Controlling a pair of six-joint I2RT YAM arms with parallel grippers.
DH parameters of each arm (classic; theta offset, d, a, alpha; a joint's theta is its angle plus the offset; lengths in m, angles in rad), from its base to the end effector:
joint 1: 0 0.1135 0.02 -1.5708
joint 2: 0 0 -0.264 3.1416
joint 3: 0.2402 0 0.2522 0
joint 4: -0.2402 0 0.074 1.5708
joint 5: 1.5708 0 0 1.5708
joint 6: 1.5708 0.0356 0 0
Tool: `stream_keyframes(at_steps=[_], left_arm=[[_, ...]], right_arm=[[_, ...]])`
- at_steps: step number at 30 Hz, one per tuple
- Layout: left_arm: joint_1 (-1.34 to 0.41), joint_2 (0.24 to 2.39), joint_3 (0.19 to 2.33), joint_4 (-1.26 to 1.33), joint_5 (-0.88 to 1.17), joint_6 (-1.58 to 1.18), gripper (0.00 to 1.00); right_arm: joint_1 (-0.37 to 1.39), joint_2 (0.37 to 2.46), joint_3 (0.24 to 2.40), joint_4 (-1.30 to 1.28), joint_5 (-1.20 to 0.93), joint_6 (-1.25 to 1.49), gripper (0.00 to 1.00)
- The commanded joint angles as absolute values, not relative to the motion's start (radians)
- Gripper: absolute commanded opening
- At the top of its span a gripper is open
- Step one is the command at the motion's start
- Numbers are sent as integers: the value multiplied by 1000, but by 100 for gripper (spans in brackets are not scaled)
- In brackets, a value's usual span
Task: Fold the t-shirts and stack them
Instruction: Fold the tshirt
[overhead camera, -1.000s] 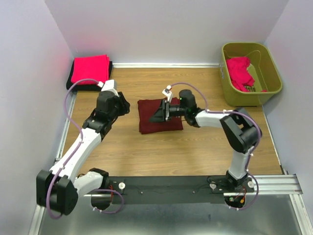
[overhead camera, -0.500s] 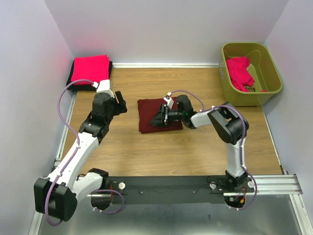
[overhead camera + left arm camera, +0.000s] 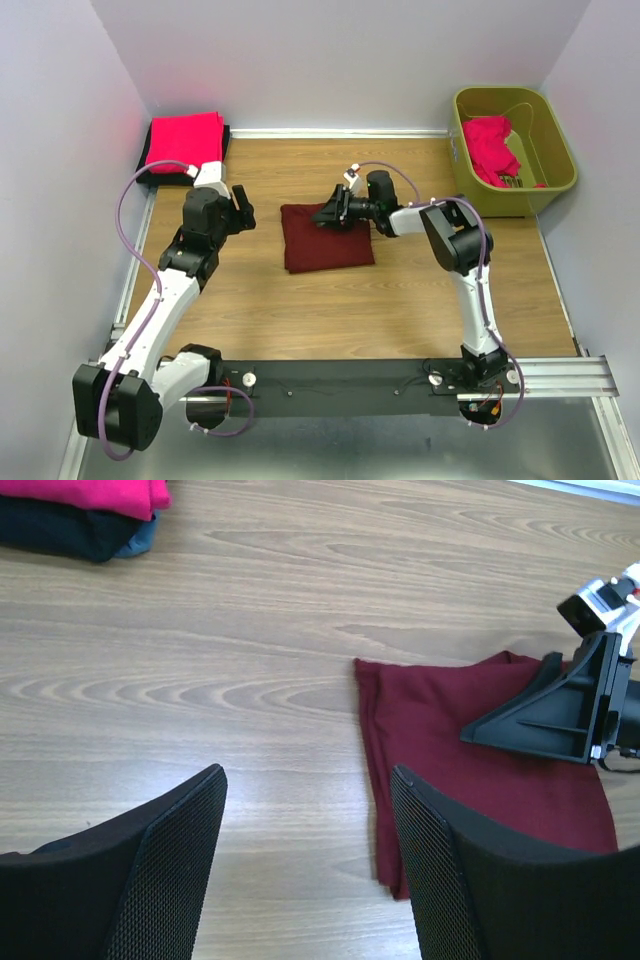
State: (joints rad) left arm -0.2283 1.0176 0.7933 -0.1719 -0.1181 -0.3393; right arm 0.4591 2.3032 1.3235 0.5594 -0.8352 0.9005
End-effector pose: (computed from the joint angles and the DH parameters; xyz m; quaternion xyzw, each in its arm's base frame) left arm 0.2292 -0.0490 0.2999 -0.0787 0.8279 -0.1077 0.5448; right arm 0.4116 0.2329 0.0999 -0.0474 0.7967 0.5773 0.1728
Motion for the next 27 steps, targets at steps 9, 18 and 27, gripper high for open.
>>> stream_keyframes(at_steps=[9, 18, 27], left_arm=[[-219, 1040, 769, -133, -164, -310, 74], [-196, 1034, 765, -147, -273, -333, 75], [-52, 1043, 744, -146, -261, -396, 98]], right_arm=[[472, 2105, 1376, 55, -736, 500, 66], [708, 1908, 1362, -236, -283, 167, 73], [969, 1985, 1451, -373, 161, 81, 74]])
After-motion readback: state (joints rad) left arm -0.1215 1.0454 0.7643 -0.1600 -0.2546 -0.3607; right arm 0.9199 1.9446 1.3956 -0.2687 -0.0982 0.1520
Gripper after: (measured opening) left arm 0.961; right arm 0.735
